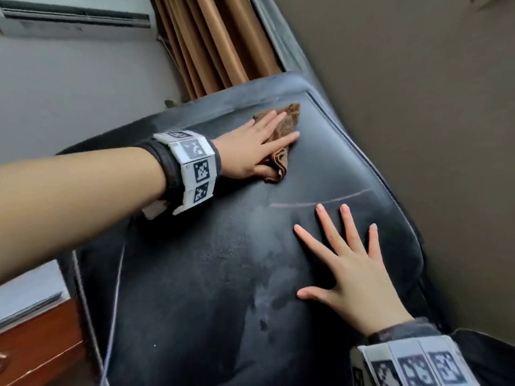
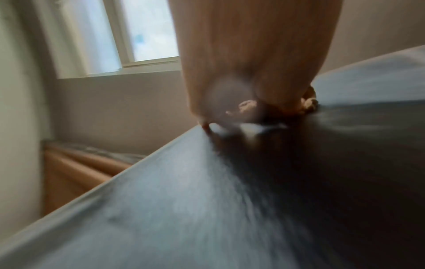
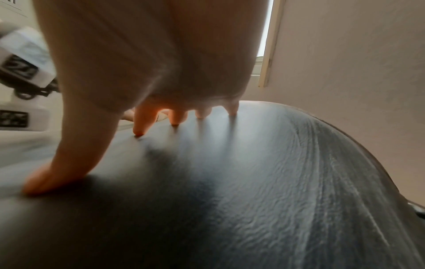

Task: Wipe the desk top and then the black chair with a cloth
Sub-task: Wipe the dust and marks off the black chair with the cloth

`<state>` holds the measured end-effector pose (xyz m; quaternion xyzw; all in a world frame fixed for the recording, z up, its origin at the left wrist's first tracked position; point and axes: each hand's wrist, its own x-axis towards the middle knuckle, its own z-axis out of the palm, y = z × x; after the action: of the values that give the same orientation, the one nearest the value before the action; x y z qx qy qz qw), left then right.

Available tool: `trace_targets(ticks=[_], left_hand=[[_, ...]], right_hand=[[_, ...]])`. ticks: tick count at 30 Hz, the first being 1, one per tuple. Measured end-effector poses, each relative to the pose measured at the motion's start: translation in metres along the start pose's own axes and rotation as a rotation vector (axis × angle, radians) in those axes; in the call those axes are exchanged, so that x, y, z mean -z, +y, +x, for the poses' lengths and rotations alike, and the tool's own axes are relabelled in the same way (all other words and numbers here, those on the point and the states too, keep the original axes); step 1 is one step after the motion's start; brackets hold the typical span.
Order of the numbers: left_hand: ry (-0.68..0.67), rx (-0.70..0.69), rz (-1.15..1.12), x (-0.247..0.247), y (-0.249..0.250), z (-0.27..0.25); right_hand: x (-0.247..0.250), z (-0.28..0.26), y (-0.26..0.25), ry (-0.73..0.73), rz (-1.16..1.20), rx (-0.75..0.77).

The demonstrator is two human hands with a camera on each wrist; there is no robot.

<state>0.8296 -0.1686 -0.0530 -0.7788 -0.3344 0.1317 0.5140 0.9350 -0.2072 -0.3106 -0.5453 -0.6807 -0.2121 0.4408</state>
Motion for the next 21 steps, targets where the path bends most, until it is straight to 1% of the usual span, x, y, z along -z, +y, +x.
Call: trace_targets(ticks=[2, 3, 4, 5, 6, 7, 8, 9, 10, 11, 14, 15, 16, 17, 19, 20, 21], left_hand=[[-0.051, -0.148, 0.079, -0.013, 0.007, -0.018], [-0.066, -0.175, 0.111, -0.014, 0.006, -0.021], [-0.07, -0.166, 0.136, -0.011, 0.002, -0.017], [-0.063, -0.118, 0.147, -0.005, -0.003, -0.007], [-0.04, -0.038, 0.115, 0.003, -0.007, 0.007], [-0.017, 0.054, 0.05, 0.011, -0.009, 0.019], [-0.001, 0.117, -0.008, 0.016, -0.01, 0.029], [0.008, 0.129, -0.031, 0.018, -0.007, 0.034], [0.012, 0.087, -0.025, 0.017, -0.001, 0.033], [0.013, 0.005, -0.008, 0.012, 0.007, 0.028], [-0.032, -0.373, 0.145, -0.006, 0.024, 0.003], [-0.044, -0.443, 0.179, -0.007, 0.025, 0.002], [-0.045, -0.42, 0.178, -0.003, 0.023, 0.006], [-0.03, -0.319, 0.139, 0.004, 0.021, 0.014], [0.052, -0.031, -0.036, 0.019, 0.012, 0.037], [0.07, 0.068, -0.106, 0.022, 0.008, 0.047], [0.071, 0.094, -0.131, 0.024, 0.009, 0.052]], right_hand=[[0.0, 0.0, 0.0, -0.019, 0.007, 0.006], [0.001, 0.0, -0.001, -0.026, 0.014, 0.005], [0.001, -0.001, -0.001, -0.029, 0.021, 0.002], [0.002, -0.001, -0.002, -0.029, 0.03, -0.002], [0.003, -0.001, -0.002, -0.024, 0.033, -0.007], [0.004, -0.001, -0.001, -0.026, 0.036, -0.011], [0.005, -0.001, 0.0, -0.024, 0.043, -0.012], [0.006, -0.001, 0.002, -0.024, 0.053, -0.011], [0.006, -0.001, 0.002, -0.027, 0.061, -0.008], [0.006, -0.001, 0.002, -0.037, 0.071, -0.009], [0.008, 0.0, 0.003, -0.065, 0.137, -0.015], [0.009, 0.001, 0.005, -0.059, 0.168, -0.016], [0.011, 0.0, 0.007, -0.057, 0.202, -0.009], [0.013, -0.002, 0.009, -0.069, 0.244, -0.001], [0.017, -0.004, 0.012, -0.064, 0.274, -0.001], [0.019, -0.004, 0.012, -0.064, 0.265, 0.001], [0.019, -0.005, 0.012, -0.074, 0.254, 0.004]])
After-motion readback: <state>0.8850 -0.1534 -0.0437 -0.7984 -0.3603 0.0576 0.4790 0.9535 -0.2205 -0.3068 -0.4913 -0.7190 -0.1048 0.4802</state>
